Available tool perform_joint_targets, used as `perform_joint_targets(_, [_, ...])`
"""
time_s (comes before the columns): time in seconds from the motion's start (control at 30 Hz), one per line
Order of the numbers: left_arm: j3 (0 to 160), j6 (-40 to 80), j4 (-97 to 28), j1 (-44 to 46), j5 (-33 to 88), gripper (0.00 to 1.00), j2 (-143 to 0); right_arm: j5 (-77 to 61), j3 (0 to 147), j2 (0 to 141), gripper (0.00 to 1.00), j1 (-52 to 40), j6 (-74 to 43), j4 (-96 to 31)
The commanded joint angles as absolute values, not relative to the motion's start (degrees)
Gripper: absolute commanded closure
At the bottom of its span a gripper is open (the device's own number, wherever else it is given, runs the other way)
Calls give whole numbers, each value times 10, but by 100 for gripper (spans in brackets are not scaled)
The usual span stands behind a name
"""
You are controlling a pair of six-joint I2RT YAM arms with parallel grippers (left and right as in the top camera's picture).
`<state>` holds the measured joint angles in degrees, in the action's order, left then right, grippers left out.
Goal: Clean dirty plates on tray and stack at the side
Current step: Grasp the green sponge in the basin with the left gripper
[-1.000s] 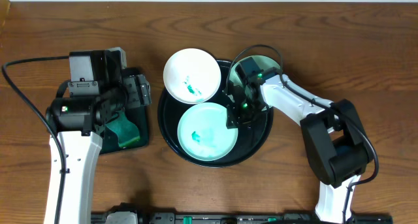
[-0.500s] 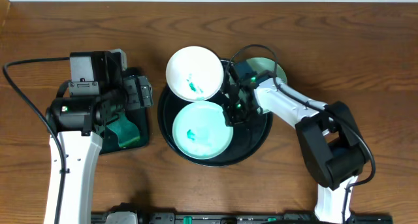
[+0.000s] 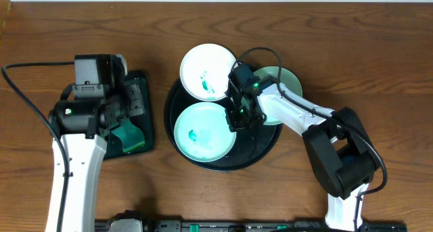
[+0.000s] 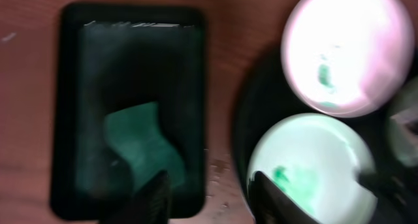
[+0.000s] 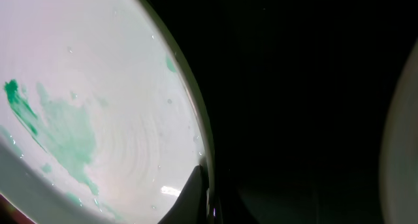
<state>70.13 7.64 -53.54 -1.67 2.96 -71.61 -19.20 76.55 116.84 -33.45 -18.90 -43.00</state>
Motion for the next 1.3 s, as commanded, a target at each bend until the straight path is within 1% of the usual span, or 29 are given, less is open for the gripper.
perform_joint_targets(0.0, [677, 124, -533, -24, -52, 56, -747, -178, 760, 1180, 99, -351, -189, -438])
perform_joint_targets(0.1, [675, 128, -531, -33, -52, 60, -789, -178, 760, 1180, 99, -351, -189, -439])
perform_joint_targets(0.2, [675, 129, -532, -38, -52, 62, -838, -178, 760, 1180, 99, -351, -189, -442])
perform_joint_targets(0.23, [675, 131, -531, -39, -52, 59, -856, -178, 760, 1180, 99, -351, -189, -442])
perform_joint_targets(0.27, [675, 133, -533, -40, -52, 41, -877, -178, 760, 1180, 99, -351, -188, -442])
perform_joint_targets(0.3, [675, 133, -538, -41, -52, 34, -896, -178, 760, 1180, 99, -351, -188, -442])
perform_joint_targets(0.37, [675, 141, -542, -42, -52, 8, -933, -178, 760, 1180, 99, -351, -188, -442])
perform_joint_targets(0.4, [675, 148, -545, -42, -52, 8, -949, -178, 759, 1180, 99, -351, -188, -443])
perform_joint_targets(0.47, [675, 149, -548, -42, -52, 25, -971, -178, 760, 1180, 99, -351, -188, -446])
perform_joint_targets(0.5, [675, 149, -549, -42, -52, 28, -981, -178, 760, 1180, 99, -351, -188, -446])
perform_joint_targets(0.53, [675, 149, -550, -42, -52, 40, -987, -178, 760, 1180, 99, -351, -185, -448])
perform_joint_targets(0.57, [675, 150, -550, -43, -52, 64, -993, -178, 760, 1180, 99, -351, -183, -449])
perform_joint_targets(0.6, [675, 157, -550, -45, -52, 71, -995, -179, 759, 1180, 99, -351, -182, -450])
perform_joint_targets(0.63, [675, 166, -551, -46, -52, 70, -995, -181, 760, 1180, 99, -351, -182, -452])
perform_joint_targets(0.7, [675, 178, -550, -51, -52, 59, -995, -183, 760, 1180, 99, -351, -182, -455])
perform_joint_targets(0.8, [675, 179, -550, -65, -52, 59, -996, -183, 760, 1180, 99, -351, -182, -460])
perform_joint_targets(0.9, [674, 174, -545, -84, -52, 54, -996, -184, 760, 1180, 99, -350, -181, -461])
perform_joint_targets(1.1, [650, 95, -512, -112, 16, 53, -996, -187, 760, 1180, 99, -349, -179, -461])
perform_joint_targets(1.27, [599, 95, -463, -112, 24, 53, -997, -189, 760, 1180, 99, -349, -180, -462])
